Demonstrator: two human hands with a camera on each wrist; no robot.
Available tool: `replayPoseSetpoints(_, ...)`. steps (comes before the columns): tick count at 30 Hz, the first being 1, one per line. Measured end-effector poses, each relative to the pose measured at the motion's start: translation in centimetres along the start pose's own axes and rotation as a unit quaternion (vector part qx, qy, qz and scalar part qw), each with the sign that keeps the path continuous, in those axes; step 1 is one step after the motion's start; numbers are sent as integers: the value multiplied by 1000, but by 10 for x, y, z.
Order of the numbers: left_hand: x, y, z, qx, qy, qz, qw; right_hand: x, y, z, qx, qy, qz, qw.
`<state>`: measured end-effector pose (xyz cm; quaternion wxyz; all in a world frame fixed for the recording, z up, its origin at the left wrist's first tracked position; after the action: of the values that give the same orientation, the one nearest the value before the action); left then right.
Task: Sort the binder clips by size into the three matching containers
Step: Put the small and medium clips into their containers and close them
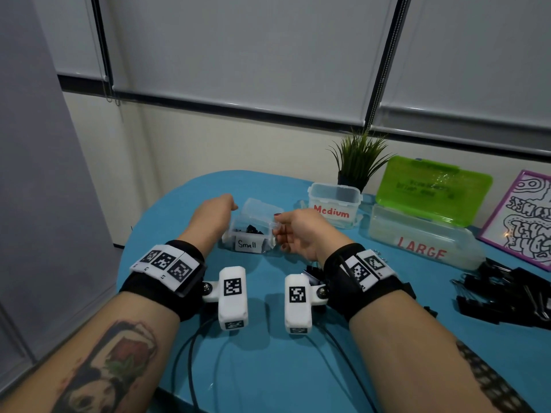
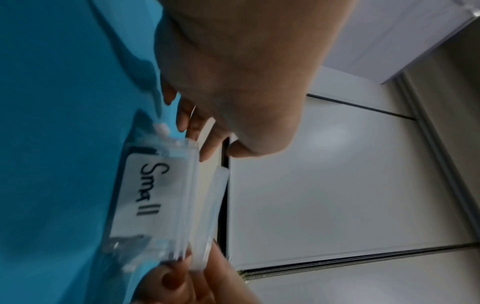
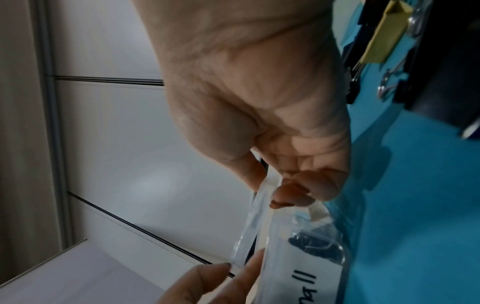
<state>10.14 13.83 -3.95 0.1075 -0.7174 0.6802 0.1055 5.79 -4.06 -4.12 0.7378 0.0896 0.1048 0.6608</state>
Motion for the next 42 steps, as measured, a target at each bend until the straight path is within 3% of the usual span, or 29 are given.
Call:
replayPoseSetpoints(3,-16,-2,3,5,-6,-58,998,1,2,2,-16,43,-6,999)
replayPoseSetpoints(8,-11,1,8,3,-93,-25,995,4,6,4,-38,222,-7,974)
replayPoseSetpoints(13,-11,-1,9,5,-96,-22,995,9,7,4,-43,204,0,978)
replayPoseSetpoints(17,-9,-4,12,2,-89,-6,996,6,6,5,-34,250,-37,967)
replayPoseSetpoints(22,-5,-1,10,-21,-207,44,977,-1,8,2,5,258,-48,965)
replayPoseSetpoints(26,-5,2,11,-34,-230,50,971,-3,5,-2,27,237,-35,970)
replayPoseSetpoints(32,-3,5,9,-44,-188,51,980,-4,5,-5,43,221,-19,974)
replayPoseSetpoints(42,1,2,9,-4,-45,50,998,-3,4,-5,44,195,-12,980)
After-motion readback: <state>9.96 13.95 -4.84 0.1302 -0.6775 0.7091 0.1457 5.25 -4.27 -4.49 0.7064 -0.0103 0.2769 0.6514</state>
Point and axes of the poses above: each hand's wrist, its own y-axis away from the middle knuckle, its own x-axis out of the palm, z = x × y, the point moved 3 cm from there along -y, towards the middle knuckle
